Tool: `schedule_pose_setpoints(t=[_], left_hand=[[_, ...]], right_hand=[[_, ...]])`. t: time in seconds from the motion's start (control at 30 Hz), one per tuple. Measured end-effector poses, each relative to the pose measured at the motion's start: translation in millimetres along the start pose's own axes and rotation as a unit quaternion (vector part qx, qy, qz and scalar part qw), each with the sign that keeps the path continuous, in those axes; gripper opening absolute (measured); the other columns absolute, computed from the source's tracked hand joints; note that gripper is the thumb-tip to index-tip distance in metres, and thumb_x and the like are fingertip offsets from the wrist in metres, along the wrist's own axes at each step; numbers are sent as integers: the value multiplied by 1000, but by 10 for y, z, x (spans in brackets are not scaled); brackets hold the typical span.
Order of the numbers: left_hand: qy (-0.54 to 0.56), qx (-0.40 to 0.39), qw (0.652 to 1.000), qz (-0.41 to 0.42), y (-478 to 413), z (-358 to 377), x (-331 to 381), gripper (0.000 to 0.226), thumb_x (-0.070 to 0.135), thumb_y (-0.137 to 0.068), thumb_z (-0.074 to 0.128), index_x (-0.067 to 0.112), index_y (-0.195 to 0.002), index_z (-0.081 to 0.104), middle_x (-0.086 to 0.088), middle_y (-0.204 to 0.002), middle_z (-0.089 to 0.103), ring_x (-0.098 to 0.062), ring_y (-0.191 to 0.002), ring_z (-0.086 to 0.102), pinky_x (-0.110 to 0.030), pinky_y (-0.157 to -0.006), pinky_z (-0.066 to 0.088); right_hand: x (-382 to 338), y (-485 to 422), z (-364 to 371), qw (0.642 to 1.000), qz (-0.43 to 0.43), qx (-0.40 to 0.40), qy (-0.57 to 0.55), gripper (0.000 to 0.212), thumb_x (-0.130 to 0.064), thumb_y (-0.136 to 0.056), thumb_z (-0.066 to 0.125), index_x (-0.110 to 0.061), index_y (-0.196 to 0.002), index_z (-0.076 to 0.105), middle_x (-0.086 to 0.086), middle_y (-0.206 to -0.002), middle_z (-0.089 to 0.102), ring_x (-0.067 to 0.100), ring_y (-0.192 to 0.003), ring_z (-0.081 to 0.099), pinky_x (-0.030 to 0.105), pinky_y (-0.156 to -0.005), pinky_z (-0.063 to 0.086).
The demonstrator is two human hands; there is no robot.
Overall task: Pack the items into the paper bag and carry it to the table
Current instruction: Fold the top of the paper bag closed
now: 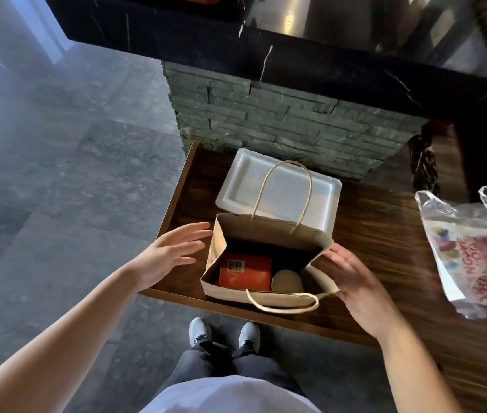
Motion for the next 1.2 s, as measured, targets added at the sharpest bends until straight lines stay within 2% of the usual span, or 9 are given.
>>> schedule_pose_setpoints(t=[0.1, 0.23, 0.37, 0.53, 0.77, 0.83, 1.0, 1.1, 1.2], left_hand=[[-45, 10, 998, 32, -150, 159, 36, 39, 17, -91, 65, 50, -113, 68, 20, -121, 68, -5, -118, 60, -23, -91, 49], [-58, 58, 995, 58, -294, 250, 91, 27, 4, -84, 72, 20, -105, 74, -6, -106, 76, -24, -109, 67, -46, -91, 53], [-76, 110, 989, 58, -360, 195, 87, 43, -16, -80, 66, 23, -95, 78, -9, -101, 76, -26, -106, 68, -50, -91, 53], [-32, 156, 985, 58, -342, 192, 12, 13, 20, -74, 79, 22, -86, 80, -4, -92, 78, -19, -91, 72, -38, -80, 54], [-79, 136, 984, 80, -197, 292, 42, 18, 37, -83, 71, 22, -92, 77, -1, -93, 76, -18, -90, 69, -35, -83, 50], [-76, 129, 985, 85, -121, 320, 77, 16, 35, -84, 72, 25, -96, 76, -1, -93, 75, -20, -91, 67, -37, -84, 50], [27, 159, 986, 42, 127, 371, 221, 31, 41, -84, 65, 28, -112, 69, -1, -112, 71, -23, -105, 66, -37, -82, 55], [53, 152, 986, -33, 270, 430, 357, 45, 57, -83, 63, 25, -115, 63, -3, -115, 68, -25, -102, 68, -32, -72, 56], [-55, 74, 991, -96, 342, 597, 550, 51, 68, -70, 64, 33, -108, 65, 11, -103, 72, -6, -90, 69, -25, -66, 57]], right_hand=[[47, -148, 118, 998, -11, 27, 60, 26, -29, -86, 69, -26, -111, 72, 5, -116, 72, 21, -112, 65, 22, -79, 54], [61, -324, 245, 993, -19, 51, 106, 19, -16, -90, 66, -23, -105, 75, 6, -103, 75, 25, -103, 69, 29, -80, 55], [79, -417, 255, 983, -26, 116, 139, 27, -7, -91, 60, -27, -98, 77, 0, -98, 77, 17, -98, 70, 31, -79, 57], [159, -424, 303, 981, -10, 176, 75, 32, -4, -92, 58, -29, -91, 78, 0, -90, 77, 19, -89, 72, 34, -73, 59], [202, -277, 272, 985, 21, 173, 5, 45, -6, -92, 58, -46, -80, 77, -9, -83, 77, 9, -79, 74, 21, -62, 55], [176, -227, 298, 989, 5, 146, -5, 30, -13, -88, 63, -38, -86, 79, -7, -86, 78, 10, -81, 74, 19, -62, 56], [141, -100, 212, 988, -17, 136, -73, 35, -21, -81, 67, -15, -116, 68, 7, -119, 70, 23, -111, 66, 39, -87, 55], [79, -2, 168, 992, 18, 116, -49, 31, -36, -87, 61, -17, -108, 74, 8, -118, 71, 24, -111, 66, 49, -93, 50], [-88, 47, 215, 993, 60, 83, 56, 41, -54, -75, 68, -23, -101, 76, 4, -114, 73, 20, -112, 65, 48, -92, 52]])
Point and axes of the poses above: each hand's wrist, its own y-axis away from the middle knuckle, its own z-axis out of the palm, x = y × z, the point moved 3 cm from there along -y, towards the middle knuckle
